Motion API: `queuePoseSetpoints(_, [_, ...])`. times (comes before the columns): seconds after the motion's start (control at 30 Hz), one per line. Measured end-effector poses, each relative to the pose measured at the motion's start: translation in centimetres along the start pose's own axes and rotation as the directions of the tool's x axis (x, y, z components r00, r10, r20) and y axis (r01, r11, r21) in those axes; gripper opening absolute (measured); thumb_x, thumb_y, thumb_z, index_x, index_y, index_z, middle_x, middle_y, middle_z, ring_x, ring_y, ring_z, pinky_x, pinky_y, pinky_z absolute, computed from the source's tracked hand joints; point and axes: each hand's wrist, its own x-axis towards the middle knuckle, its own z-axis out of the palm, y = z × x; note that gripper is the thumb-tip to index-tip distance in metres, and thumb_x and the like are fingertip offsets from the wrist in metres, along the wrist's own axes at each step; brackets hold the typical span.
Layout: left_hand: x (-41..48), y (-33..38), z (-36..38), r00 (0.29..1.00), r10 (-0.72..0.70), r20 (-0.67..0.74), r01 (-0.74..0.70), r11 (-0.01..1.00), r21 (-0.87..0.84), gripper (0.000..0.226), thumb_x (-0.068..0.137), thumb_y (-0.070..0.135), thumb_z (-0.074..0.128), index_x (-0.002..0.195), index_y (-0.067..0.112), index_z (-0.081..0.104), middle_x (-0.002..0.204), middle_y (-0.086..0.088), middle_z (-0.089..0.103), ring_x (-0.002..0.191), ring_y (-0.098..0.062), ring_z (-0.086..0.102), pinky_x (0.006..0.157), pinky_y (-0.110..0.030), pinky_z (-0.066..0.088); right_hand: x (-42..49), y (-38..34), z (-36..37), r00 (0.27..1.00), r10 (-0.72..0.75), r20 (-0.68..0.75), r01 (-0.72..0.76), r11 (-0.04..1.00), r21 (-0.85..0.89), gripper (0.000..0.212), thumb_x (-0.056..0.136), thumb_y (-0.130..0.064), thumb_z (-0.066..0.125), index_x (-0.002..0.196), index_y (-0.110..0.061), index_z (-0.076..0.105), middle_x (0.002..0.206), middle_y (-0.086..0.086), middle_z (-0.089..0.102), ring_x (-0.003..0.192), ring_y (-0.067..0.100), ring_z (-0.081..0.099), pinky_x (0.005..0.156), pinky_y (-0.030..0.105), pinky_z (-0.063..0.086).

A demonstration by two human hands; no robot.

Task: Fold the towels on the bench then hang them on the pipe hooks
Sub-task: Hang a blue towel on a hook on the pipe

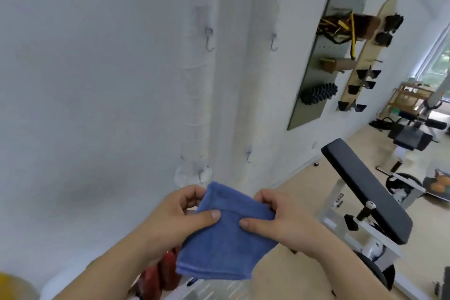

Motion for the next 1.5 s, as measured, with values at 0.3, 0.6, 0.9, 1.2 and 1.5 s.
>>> queuePoseSetpoints(0.3, [9.7,11.7,-11.6,0.977,0.170,-0.130,-0.132,0.957,0.258,0.013,0.089,0.028,0.077,0.093,0.017,0.072,0.090,-0.001,0.076,0.079,-0.011,0.072,0.069,-0.027,0.057,15.0,-13.9,-4.0,0.979,-0.169,-0.113,0.170,0.985,-0.002,0.028,0.070,-0.032,0.093,0.088,-0.021,0.073,0.091,0.001,0.077,0.089,0.020,0.074,0.079,0.036,0.060])
queuePoseSetpoints(0.6, [17.4,18.4,-14.3,0.940,0.270,-0.210,-0.195,0.927,0.320,0.016,0.091,0.027,0.075,0.096,0.012,0.069,0.097,-0.011,0.074,0.086,-0.027,0.075,0.069,-0.034,0.061,24.8,-17.9,-12.6,0.948,-0.317,0.032,0.315,0.948,0.041,0.020,0.089,-0.014,0.078,0.107,-0.023,0.075,0.106,-0.002,0.078,0.103,0.017,0.073,0.094,0.037,0.061])
queuePoseSetpoints(0.9, [25.9,25.5,-13.2,0.763,0.587,-0.273,-0.318,0.707,0.632,0.016,0.093,0.018,0.063,0.100,0.032,0.067,0.094,0.008,0.073,0.082,-0.016,0.070,0.074,-0.032,0.062,33.3,-20.8,-21.4,0.786,-0.605,-0.128,0.593,0.796,-0.124,0.023,0.091,-0.006,0.067,0.100,-0.026,0.074,0.097,-0.009,0.077,0.092,0.006,0.072,0.084,0.024,0.059])
queuePoseSetpoints(1.2, [30.2,22.5,-14.3,0.547,0.829,0.115,-0.065,-0.095,0.993,0.032,0.088,0.022,0.056,0.116,0.035,0.060,0.096,0.007,0.050,0.061,-0.016,0.046,0.046,-0.033,0.050,41.5,-16.9,-18.1,0.382,-0.906,-0.180,0.699,0.411,-0.585,0.016,0.080,0.003,0.048,0.083,-0.011,0.053,0.088,-0.002,0.052,0.073,0.022,0.050,0.062,0.041,0.049])
queuePoseSetpoints(1.5, [31.3,18.6,-13.7,0.474,0.880,0.041,-0.139,0.028,0.990,0.035,0.090,0.018,0.051,0.120,0.025,0.067,0.106,0.006,0.060,0.083,-0.016,0.059,0.062,-0.033,0.054,41.3,-14.6,-17.2,0.690,-0.718,-0.095,0.680,0.687,-0.256,0.013,0.083,-0.009,0.061,0.083,-0.022,0.066,0.084,-0.005,0.069,0.080,0.018,0.065,0.080,0.043,0.057])
